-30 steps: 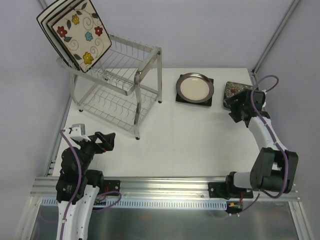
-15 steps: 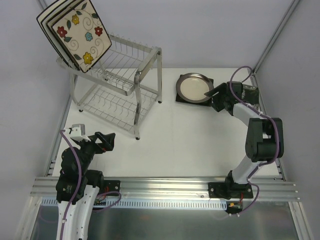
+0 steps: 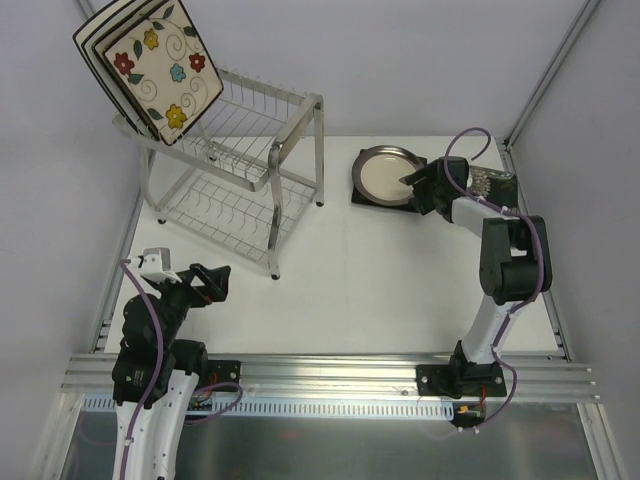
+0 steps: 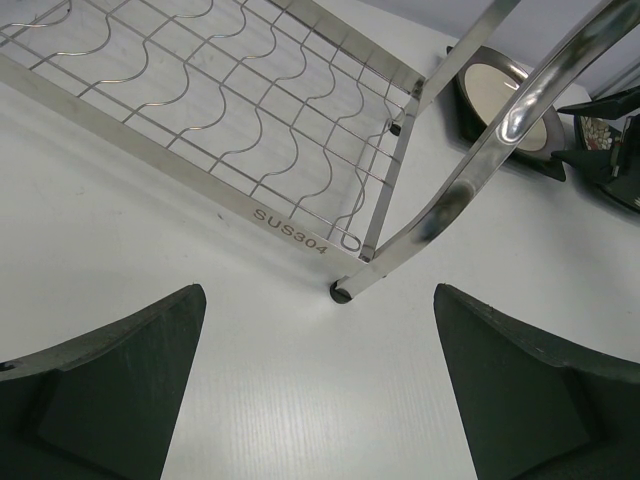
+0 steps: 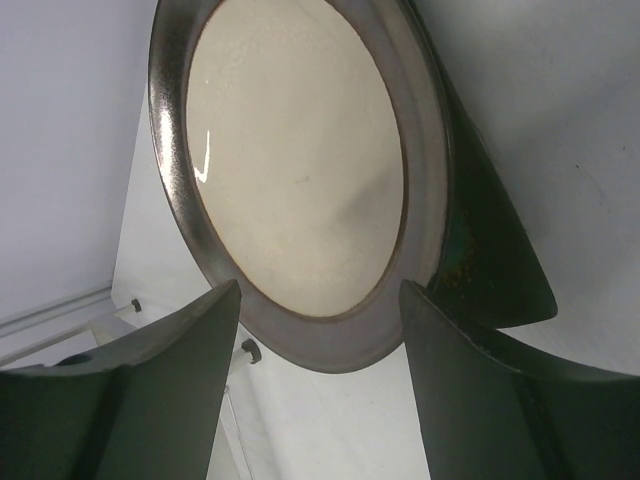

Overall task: Load the plates into the dish rack
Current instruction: Grab a plate with the right arm

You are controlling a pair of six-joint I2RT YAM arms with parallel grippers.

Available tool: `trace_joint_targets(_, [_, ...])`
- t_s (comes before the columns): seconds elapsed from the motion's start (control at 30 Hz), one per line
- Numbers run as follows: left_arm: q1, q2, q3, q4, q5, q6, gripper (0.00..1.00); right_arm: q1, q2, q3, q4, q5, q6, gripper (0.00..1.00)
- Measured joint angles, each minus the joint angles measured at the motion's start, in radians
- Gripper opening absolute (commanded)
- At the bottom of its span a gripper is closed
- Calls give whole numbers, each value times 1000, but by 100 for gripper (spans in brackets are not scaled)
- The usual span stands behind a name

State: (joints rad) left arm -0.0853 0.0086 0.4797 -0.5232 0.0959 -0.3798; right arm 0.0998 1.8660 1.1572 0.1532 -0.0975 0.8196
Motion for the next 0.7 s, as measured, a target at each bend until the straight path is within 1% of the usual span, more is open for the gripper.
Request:
trace_joint_targets(0.2, [0, 0, 0, 0, 0, 0, 99, 19, 15, 11, 1, 42, 37, 68])
trace_joint_targets(0.47, [0, 0, 0, 0, 0, 0, 99, 25, 11, 11, -2, 56, 23, 68])
trace_joint_targets(0.7, [1, 0, 0, 0, 0, 0, 99, 24, -66, 9, -53, 77, -10, 69])
